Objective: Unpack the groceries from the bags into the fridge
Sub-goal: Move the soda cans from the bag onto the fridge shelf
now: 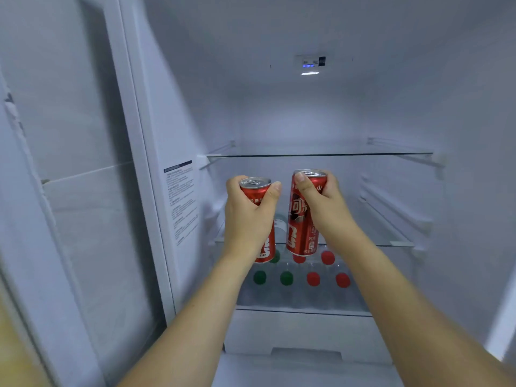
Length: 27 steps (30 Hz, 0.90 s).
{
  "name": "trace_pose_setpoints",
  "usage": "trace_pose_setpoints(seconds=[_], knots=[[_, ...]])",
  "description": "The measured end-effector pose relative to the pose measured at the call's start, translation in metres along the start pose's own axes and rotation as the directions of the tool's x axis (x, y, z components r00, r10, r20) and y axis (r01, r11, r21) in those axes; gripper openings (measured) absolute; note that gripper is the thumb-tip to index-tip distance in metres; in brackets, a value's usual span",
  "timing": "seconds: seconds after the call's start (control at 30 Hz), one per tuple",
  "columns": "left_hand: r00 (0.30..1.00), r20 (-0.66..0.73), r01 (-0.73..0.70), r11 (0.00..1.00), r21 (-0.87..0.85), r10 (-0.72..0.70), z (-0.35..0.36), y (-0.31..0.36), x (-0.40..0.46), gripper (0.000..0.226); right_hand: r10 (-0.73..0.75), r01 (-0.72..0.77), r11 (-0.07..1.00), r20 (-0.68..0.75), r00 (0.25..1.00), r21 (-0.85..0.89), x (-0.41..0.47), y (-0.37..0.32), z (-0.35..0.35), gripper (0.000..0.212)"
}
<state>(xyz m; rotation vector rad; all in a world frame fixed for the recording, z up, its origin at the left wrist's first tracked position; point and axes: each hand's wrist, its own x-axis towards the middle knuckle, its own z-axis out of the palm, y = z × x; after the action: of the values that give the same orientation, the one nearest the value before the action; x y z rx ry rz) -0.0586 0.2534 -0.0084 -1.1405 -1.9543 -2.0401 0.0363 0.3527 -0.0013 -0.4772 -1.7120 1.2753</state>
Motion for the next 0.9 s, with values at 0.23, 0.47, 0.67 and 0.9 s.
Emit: trace_pose_setpoints(seconds=[0.23, 0.47, 0.67, 0.9], knots=[[0.998, -0.005, -0.057, 0.998, 0.024, 0.057, 0.017, -0.026, 0.037, 0.045, 0.009, -0.009, 1.0, 0.014, 1.0, 0.017, 0.043, 0.024, 0.011, 0.054], [1.0, -0.015, -0.026, 0.996, 0.089, 0.028, 0.033, -0.048, 0.072, 0.06, -0.008, 0.008, 0.999, 0.018, 1.0, -0.031, 0.079, 0.05, 0.024, 0.059], [1.0, 0.01, 0.017, 0.992, 0.123, -0.019, 0.047, -0.068, 0.101, 0.068, -0.062, 0.064, 0.994, 0.022, 0.998, -0.086, 0.112, 0.07, 0.028, 0.06], [0.994, -0.088, 0.085, 0.966, 0.243, -0.065, 0.076, -0.095, 0.14, 0.065, -0.082, 0.08, 0.993, -0.018, 0.996, -0.089, 0.161, 0.097, 0.042, 0.036]])
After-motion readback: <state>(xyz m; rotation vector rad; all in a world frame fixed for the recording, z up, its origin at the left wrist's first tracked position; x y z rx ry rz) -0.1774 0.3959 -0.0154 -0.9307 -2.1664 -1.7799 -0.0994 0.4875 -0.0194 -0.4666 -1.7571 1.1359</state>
